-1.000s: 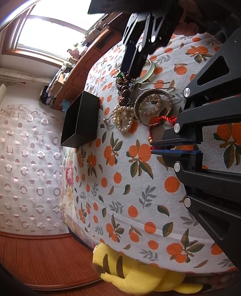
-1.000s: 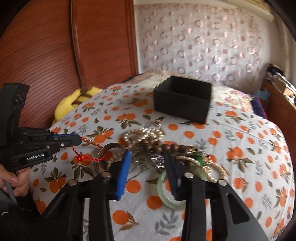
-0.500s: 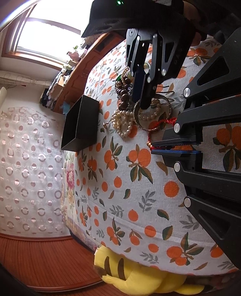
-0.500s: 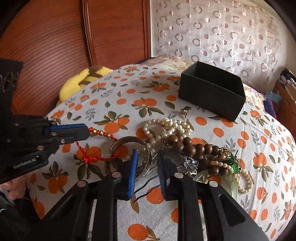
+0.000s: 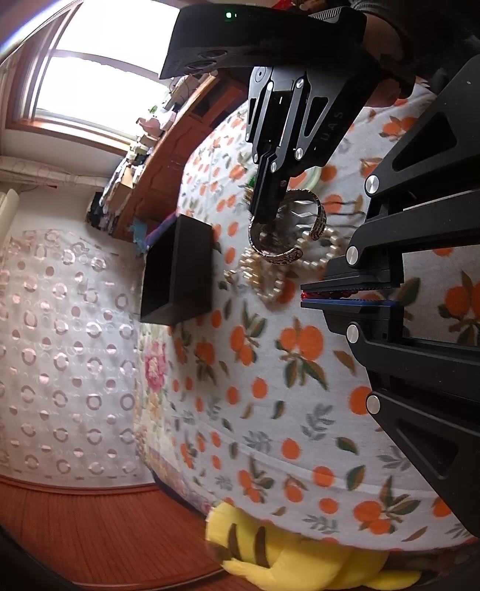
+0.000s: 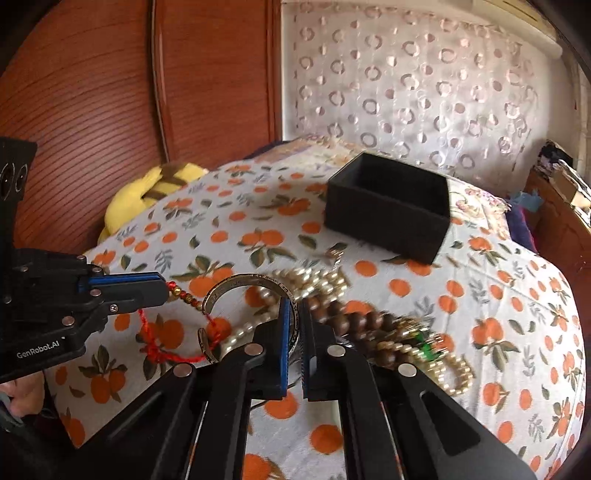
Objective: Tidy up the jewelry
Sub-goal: 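Carry both items into the black box and open both tools, then withdraw both tools from the box back over the jewelry pile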
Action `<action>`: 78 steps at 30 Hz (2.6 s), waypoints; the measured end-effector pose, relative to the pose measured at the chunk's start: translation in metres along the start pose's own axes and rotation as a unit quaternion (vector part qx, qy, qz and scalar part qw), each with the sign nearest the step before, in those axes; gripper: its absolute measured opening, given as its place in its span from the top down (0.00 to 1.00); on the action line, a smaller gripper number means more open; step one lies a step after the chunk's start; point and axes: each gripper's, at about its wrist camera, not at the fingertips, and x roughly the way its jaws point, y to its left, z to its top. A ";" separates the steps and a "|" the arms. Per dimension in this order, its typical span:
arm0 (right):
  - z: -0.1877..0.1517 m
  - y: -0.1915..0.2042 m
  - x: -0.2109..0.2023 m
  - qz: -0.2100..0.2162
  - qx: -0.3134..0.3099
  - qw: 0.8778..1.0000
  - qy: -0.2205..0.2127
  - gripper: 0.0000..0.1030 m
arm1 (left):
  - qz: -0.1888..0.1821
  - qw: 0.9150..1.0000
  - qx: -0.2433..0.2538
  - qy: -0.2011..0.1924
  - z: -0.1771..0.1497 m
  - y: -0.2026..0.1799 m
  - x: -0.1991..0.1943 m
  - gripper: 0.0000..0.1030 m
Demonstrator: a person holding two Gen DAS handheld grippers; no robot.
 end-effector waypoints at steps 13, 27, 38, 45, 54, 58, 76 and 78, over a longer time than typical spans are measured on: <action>0.029 -0.061 -0.005 -0.044 0.018 0.999 -0.020 0.94 | -0.002 0.998 0.039 -0.046 0.058 -0.022 0.003 0.98; 0.083 -0.115 0.035 -0.070 0.020 0.997 -0.033 0.94 | 0.013 0.996 0.063 -0.060 0.108 -0.024 0.029 0.98; 0.104 -0.133 0.073 -0.053 0.018 0.998 -0.024 0.94 | 0.013 0.996 0.064 -0.060 0.145 -0.024 0.058 0.98; 0.100 -0.131 0.082 -0.028 0.014 0.999 -0.009 0.88 | 0.015 0.996 0.069 -0.048 0.162 -0.025 0.084 0.98; 0.091 -0.141 0.057 -0.034 0.017 0.999 -0.017 0.88 | 0.014 0.996 0.076 -0.034 0.175 -0.031 0.116 0.98; 0.081 -0.148 0.044 -0.040 0.020 0.999 -0.020 0.87 | 0.020 0.996 0.078 -0.030 0.178 -0.033 0.125 0.98; 0.040 -0.130 -0.007 -0.046 0.035 0.998 -0.035 0.87 | 0.019 0.995 0.090 -0.043 0.140 -0.043 0.083 0.70; 0.036 -0.127 -0.012 -0.045 0.035 0.998 -0.037 0.87 | 0.018 0.995 0.093 -0.044 0.133 -0.043 0.074 0.70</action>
